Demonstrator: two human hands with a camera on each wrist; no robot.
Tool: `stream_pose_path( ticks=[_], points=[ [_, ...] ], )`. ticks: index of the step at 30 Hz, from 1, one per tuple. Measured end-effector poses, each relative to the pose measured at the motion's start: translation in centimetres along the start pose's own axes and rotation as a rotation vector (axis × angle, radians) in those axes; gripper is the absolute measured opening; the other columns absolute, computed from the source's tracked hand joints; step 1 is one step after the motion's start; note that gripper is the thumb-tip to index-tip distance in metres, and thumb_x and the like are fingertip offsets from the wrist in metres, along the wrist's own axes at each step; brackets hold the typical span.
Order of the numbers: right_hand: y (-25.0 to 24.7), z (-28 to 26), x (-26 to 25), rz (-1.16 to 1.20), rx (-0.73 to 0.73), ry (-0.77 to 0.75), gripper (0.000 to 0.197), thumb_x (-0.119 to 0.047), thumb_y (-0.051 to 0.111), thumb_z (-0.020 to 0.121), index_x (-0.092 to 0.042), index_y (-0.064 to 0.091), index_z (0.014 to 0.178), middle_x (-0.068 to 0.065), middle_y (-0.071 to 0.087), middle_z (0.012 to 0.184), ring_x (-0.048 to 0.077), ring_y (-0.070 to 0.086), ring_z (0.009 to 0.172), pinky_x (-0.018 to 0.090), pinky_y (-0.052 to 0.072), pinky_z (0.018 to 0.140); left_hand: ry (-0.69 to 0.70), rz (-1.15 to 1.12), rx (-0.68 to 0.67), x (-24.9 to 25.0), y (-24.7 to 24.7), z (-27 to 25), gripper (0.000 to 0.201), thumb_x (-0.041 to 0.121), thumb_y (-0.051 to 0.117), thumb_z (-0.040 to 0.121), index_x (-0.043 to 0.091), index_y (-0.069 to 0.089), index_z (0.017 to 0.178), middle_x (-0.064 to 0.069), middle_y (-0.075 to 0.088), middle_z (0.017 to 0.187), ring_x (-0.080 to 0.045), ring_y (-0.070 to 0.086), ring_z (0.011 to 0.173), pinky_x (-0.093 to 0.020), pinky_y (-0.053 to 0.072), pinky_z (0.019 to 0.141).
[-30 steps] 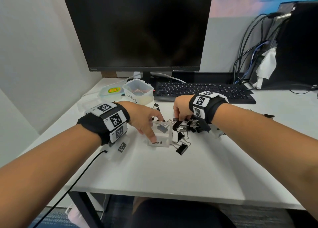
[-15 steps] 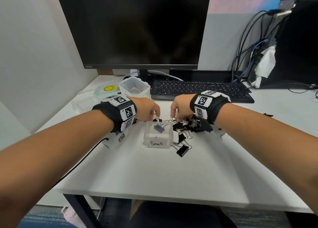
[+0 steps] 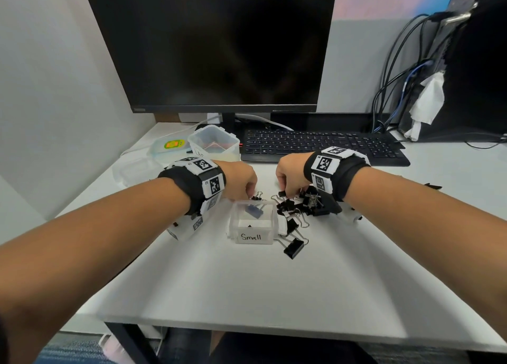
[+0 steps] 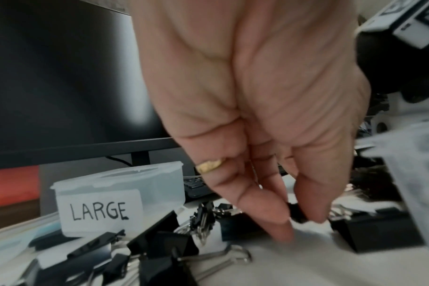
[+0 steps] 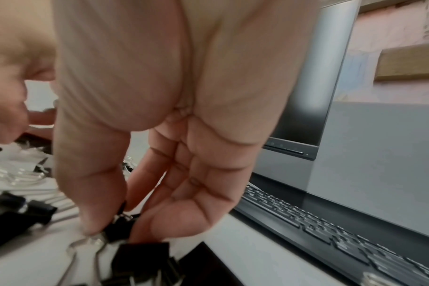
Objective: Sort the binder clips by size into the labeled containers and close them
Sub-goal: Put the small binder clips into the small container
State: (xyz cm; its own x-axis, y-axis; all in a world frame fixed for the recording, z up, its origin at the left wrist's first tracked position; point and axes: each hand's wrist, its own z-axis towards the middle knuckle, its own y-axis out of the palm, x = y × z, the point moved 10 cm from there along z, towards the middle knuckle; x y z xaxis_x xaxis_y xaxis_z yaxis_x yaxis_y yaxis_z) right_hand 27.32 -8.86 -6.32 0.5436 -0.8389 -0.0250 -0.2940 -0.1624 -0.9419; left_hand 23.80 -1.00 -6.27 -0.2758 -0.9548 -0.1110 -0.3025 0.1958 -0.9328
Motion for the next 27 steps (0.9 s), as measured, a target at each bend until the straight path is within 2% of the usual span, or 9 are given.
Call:
stream_pose_path(
  ticks=[4,8,12,14,17,19,21,24,27],
  points=[
    [-0.1,-0.2,0.6,0.053,0.004,0.019,0.018,-0.015,0.076,0.075,-0.010,0.070,0.091,-0.001,0.066,0.079,0.009,0.056,0.059,0.021,0.051,0.058,-0.025,-0.149,0.038,-0.9,-1.2,-0.3,0.015,0.024,0.066,0.081,0.017,0.064,0.094,0.006,0.067,0.074,-0.009,0.059,0.063,-0.020,0.045,0.056],
    [-0.7,-0.3,1.3,0.175,0.020,0.034,0.013,-0.013,0.076,0.072,-0.012,0.068,0.082,0.003,0.069,0.077,0.015,0.062,0.064,0.027,0.055,0.065,0.010,-0.192,0.079,-0.5,-2.1,0.1,0.016,0.020,0.066,0.082,0.019,0.062,0.097,0.005,0.066,0.088,-0.007,0.056,0.066,-0.020,0.047,0.060],
    [-1.2,-0.7,1.3,0.282,-0.006,0.029,0.008,-0.007,0.071,0.077,-0.010,0.066,0.083,0.008,0.070,0.080,0.017,0.065,0.070,0.032,0.058,0.075,0.054,-0.198,-0.072,0.7,-0.7,0.6,0.037,0.015,0.061,0.082,0.032,0.058,0.115,0.008,0.065,0.079,-0.013,0.059,0.071,-0.025,0.050,0.068],
    [-1.4,-1.0,1.3,0.312,-0.003,0.026,0.008,-0.005,0.070,0.077,-0.010,0.065,0.080,0.010,0.071,0.079,0.017,0.067,0.070,0.034,0.059,0.076,0.043,-0.152,-0.110,0.8,-0.1,0.9,0.039,0.016,0.059,0.082,0.035,0.059,0.116,0.006,0.066,0.077,-0.012,0.059,0.070,-0.023,0.049,0.068],
    [-1.9,-1.4,1.1,0.333,0.015,0.013,0.011,-0.003,0.067,0.078,-0.012,0.062,0.074,0.007,0.069,0.074,0.013,0.066,0.063,0.028,0.059,0.069,0.019,-0.118,-0.137,0.7,0.4,1.2,0.035,0.019,0.060,0.084,0.034,0.060,0.116,0.004,0.067,0.078,-0.012,0.062,0.071,-0.022,0.047,0.066],
    [-2.4,-1.8,0.9,0.328,0.031,-0.002,0.013,-0.004,0.067,0.078,-0.014,0.061,0.071,0.004,0.068,0.072,0.009,0.063,0.058,0.022,0.056,0.061,0.015,-0.099,-0.142,0.8,0.5,1.3,0.026,0.019,0.060,0.084,0.032,0.061,0.106,0.002,0.069,0.084,-0.013,0.062,0.071,-0.022,0.047,0.063],
    [-2.9,-2.2,0.6,0.318,0.044,-0.019,0.013,-0.006,0.066,0.078,-0.015,0.060,0.071,0.005,0.068,0.073,0.009,0.062,0.057,0.019,0.054,0.055,0.012,-0.067,-0.152,1.0,0.5,1.3,0.015,0.017,0.060,0.085,0.029,0.059,0.094,0.005,0.064,0.077,-0.014,0.061,0.072,-0.022,0.047,0.063],
    [-3.6,-2.6,0.5,0.320,0.063,-0.028,0.012,-0.009,0.067,0.079,-0.015,0.059,0.072,0.006,0.069,0.076,0.010,0.061,0.058,0.018,0.052,0.054,0.009,-0.028,-0.172,1.1,0.6,1.3,0.010,0.017,0.059,0.086,0.025,0.057,0.092,0.009,0.058,0.072,-0.016,0.061,0.074,-0.021,0.046,0.060],
    [-3.9,-2.9,0.6,0.352,0.068,-0.036,0.014,-0.010,0.066,0.080,-0.016,0.058,0.072,0.005,0.068,0.075,0.008,0.062,0.058,0.019,0.053,0.057,0.026,-0.004,-0.193,1.4,0.7,1.3,0.009,0.018,0.063,0.087,0.022,0.056,0.091,0.011,0.054,0.067,-0.013,0.057,0.068,-0.017,0.041,0.053]
  ],
)
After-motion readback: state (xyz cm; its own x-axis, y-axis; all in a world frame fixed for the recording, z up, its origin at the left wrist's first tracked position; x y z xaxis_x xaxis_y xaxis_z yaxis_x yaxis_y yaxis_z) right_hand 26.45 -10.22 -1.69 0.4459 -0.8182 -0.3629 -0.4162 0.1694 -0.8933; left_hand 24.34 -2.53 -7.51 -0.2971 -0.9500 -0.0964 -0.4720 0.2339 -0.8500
